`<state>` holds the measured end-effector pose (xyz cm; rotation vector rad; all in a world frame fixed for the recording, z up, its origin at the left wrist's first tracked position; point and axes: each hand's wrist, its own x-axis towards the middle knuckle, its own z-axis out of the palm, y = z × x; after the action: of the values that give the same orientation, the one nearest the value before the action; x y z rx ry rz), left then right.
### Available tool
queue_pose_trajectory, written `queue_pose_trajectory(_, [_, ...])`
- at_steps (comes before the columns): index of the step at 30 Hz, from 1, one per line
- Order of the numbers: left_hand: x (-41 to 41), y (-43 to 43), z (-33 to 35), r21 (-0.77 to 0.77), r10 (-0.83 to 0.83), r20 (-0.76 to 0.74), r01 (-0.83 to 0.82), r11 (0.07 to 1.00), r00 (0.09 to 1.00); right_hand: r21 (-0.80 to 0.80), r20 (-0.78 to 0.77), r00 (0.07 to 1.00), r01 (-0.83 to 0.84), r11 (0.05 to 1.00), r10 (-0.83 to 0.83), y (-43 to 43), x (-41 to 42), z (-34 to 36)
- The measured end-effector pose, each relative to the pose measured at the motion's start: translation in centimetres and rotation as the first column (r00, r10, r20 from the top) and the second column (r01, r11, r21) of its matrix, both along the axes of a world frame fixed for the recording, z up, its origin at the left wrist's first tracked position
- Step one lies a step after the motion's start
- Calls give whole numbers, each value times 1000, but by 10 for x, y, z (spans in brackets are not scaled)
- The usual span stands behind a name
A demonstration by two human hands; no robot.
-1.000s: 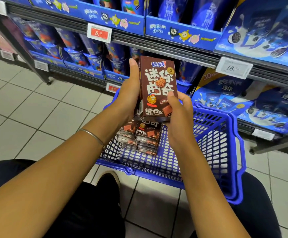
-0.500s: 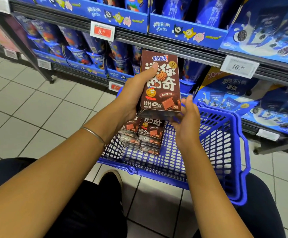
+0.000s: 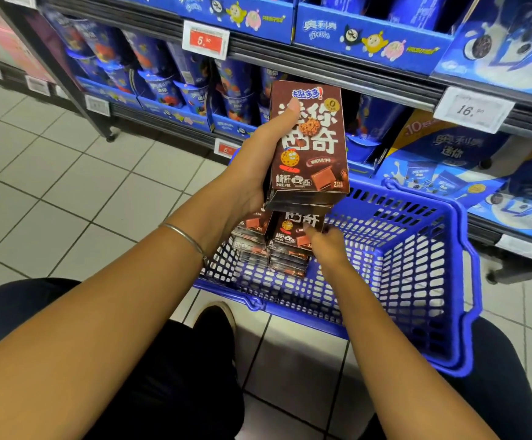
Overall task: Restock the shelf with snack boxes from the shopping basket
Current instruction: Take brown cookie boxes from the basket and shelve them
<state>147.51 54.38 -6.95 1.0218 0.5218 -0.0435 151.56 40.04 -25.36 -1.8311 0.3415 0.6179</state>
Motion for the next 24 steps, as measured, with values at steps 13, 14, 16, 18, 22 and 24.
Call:
queue_pose_trajectory(13, [4, 7, 7, 12, 97, 11, -97, 995, 995, 288, 424, 886, 64, 956, -187, -38, 12, 120])
queue_pose_trajectory(14, [4, 8, 6, 3, 106, 12, -106, 994, 994, 308, 441, 871, 80, 948, -217, -39, 15, 131])
queue_pose_trajectory(16, [3, 11, 5, -7, 128, 16, -128, 992, 992, 356, 461, 848, 95, 929, -263, -41, 19, 148])
queue_pose_trajectory(18, [2, 13, 4, -7, 137, 14, -137, 991, 990, 423, 448, 842, 97, 901, -301, -42, 21, 163])
queue_pose_trajectory(22, [1, 11, 4, 38, 140, -25, -139, 990, 990, 562, 349, 889, 54, 826, -296, -36, 19, 182])
queue_pose_trajectory(24, [2, 9, 4, 58, 133, -36, -131, 990, 990, 578, 311, 919, 20, 816, -242, -27, 14, 185])
